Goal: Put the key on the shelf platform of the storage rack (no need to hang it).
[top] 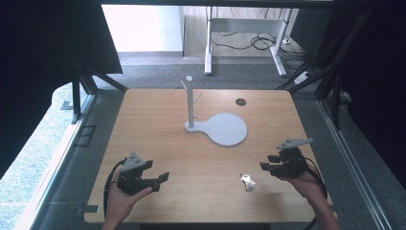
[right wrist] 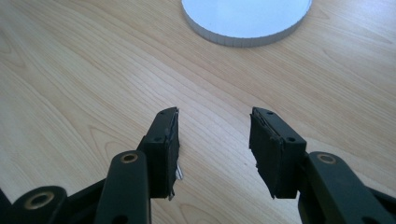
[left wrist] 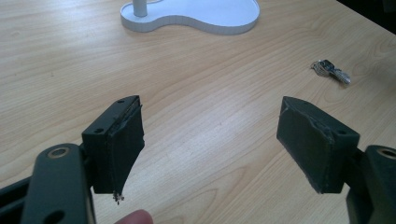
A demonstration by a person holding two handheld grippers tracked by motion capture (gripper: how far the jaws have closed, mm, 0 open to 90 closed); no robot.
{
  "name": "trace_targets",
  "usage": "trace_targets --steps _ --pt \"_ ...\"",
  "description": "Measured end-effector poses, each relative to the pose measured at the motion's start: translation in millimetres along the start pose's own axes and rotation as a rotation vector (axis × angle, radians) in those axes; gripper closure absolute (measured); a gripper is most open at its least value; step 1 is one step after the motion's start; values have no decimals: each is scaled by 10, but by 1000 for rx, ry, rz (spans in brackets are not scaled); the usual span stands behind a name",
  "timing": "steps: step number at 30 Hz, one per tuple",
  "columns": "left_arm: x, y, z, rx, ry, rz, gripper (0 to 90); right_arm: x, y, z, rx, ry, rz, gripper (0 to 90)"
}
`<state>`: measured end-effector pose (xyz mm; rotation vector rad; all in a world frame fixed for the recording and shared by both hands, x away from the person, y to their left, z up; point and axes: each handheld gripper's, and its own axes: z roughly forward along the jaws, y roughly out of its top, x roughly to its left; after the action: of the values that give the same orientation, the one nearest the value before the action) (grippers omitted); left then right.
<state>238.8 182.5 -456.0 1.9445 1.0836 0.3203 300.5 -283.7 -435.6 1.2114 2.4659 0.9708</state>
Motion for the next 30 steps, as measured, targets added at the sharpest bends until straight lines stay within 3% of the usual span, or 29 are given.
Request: trace_targets --steps 4,12,16,21,30 --pt "51 -18 9 21 3 1 231 11 57 46 25 20 -12 536" --pt "93 -95 12 32 11 -9 233 88 167 250 129 46 -55 568" --pt "79 -99 45 39 9 -8 233 138 206 402 195 58 -57 598" --pt "26 -92 88 51 -8 11 233 207 226 510 241 51 -63 612" --pt "-18 -110 115 69 -1 33 233 303 252 723 309 56 -82 631"
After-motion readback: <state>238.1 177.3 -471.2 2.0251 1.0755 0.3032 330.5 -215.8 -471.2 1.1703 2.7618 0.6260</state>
